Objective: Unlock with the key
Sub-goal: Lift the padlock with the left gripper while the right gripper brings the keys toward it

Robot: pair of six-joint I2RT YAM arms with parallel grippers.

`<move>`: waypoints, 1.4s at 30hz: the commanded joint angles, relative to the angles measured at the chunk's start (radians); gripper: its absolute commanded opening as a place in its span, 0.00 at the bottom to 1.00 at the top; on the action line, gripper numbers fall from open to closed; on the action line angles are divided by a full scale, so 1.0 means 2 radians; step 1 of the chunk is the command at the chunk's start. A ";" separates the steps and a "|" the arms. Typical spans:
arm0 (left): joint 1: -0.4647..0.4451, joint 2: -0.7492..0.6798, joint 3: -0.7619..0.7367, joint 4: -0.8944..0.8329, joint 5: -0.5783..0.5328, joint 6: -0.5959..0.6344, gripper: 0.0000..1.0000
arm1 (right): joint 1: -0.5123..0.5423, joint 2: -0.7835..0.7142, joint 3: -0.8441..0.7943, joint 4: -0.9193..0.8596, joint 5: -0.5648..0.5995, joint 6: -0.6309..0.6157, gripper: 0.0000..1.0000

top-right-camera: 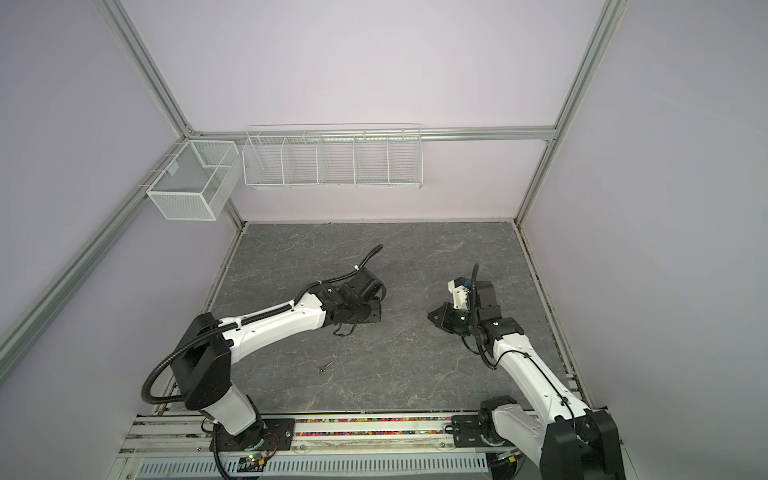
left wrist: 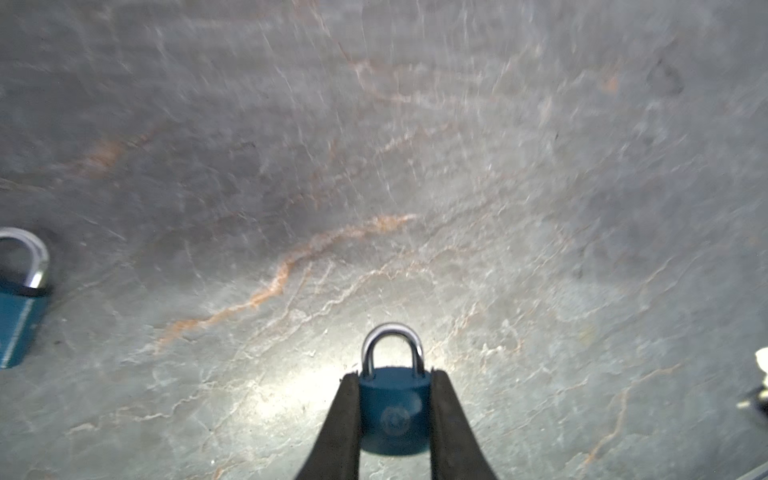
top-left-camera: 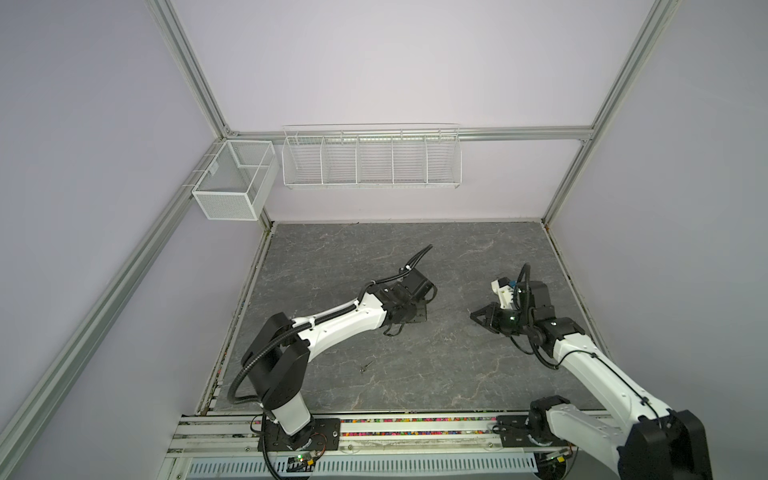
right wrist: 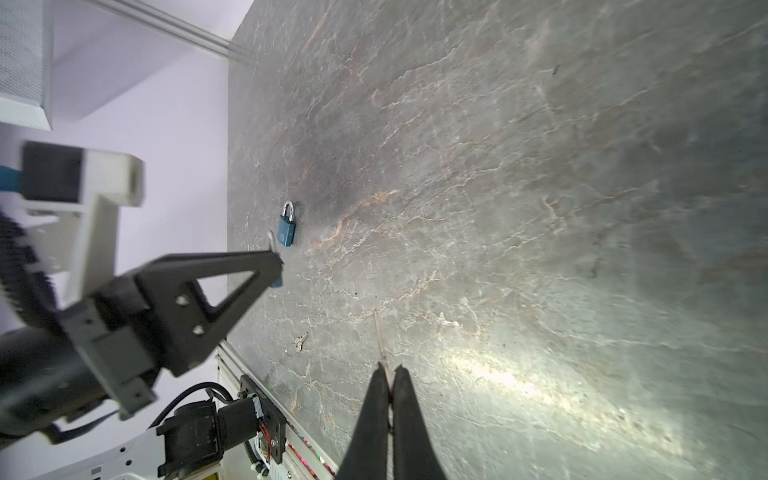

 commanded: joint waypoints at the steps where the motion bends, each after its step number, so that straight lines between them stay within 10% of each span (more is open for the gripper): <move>1: 0.003 -0.029 -0.011 0.006 -0.025 -0.027 0.00 | 0.056 0.017 -0.009 0.057 0.043 0.049 0.06; 17: 0.022 -0.108 -0.062 0.078 -0.030 -0.084 0.00 | 0.249 0.096 -0.005 0.273 0.149 0.178 0.06; 42: 0.011 -0.111 -0.058 0.053 -0.065 -0.123 0.00 | 0.305 0.142 0.010 0.368 0.239 0.218 0.06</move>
